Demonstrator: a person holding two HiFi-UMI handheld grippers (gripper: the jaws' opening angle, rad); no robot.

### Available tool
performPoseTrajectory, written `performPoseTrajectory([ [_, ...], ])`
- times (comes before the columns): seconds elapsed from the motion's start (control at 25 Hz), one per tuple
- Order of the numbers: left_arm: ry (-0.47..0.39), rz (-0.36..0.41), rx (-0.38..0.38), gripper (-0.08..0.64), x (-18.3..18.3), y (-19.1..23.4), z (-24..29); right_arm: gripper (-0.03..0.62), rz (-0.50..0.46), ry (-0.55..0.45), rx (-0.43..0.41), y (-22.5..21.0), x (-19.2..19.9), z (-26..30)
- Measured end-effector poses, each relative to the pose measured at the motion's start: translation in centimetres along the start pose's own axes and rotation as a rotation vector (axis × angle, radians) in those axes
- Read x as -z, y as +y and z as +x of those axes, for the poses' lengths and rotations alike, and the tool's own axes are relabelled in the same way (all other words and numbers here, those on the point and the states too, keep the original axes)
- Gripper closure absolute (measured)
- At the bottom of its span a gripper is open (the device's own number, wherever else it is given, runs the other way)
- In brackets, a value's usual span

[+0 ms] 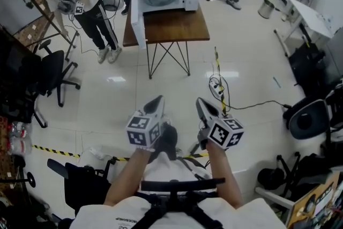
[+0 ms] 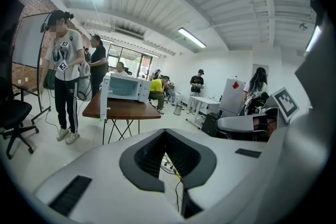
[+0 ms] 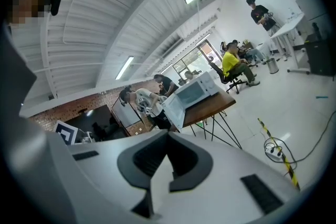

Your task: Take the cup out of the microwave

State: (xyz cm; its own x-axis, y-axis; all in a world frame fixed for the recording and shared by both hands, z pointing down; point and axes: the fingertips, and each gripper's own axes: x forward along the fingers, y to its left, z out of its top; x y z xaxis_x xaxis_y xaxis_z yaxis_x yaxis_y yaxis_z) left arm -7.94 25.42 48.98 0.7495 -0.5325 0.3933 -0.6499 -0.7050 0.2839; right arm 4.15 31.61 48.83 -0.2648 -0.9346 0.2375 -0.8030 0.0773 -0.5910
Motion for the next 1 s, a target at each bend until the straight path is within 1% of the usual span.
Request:
performPoseTrajectory([
  [0.4,0.01,0.001,0.026,0.571,-2.9,3.0,6.7,0.583,0.011,0.001,0.038,-3.4,-2.8,5.3],
  [0.56,0.011,-0.006,0.039,0.571,-4.9,4.6,9.6,0.583,0.014,-0.003,0.053,-4.7,-5.2,8.3],
  [0.8,0.003,-0.022,0.057,0.571,-8.1,8.4,13.1,0.583,0.002,0.002,0.061,-4.9,-7.8,13.7],
  [1.0,-0.007,-0.04,0.093,0.571,-10.8,9.6,15.9,0.583,-0.018,0.006,0.083,-5.4,-11.0,16.8],
])
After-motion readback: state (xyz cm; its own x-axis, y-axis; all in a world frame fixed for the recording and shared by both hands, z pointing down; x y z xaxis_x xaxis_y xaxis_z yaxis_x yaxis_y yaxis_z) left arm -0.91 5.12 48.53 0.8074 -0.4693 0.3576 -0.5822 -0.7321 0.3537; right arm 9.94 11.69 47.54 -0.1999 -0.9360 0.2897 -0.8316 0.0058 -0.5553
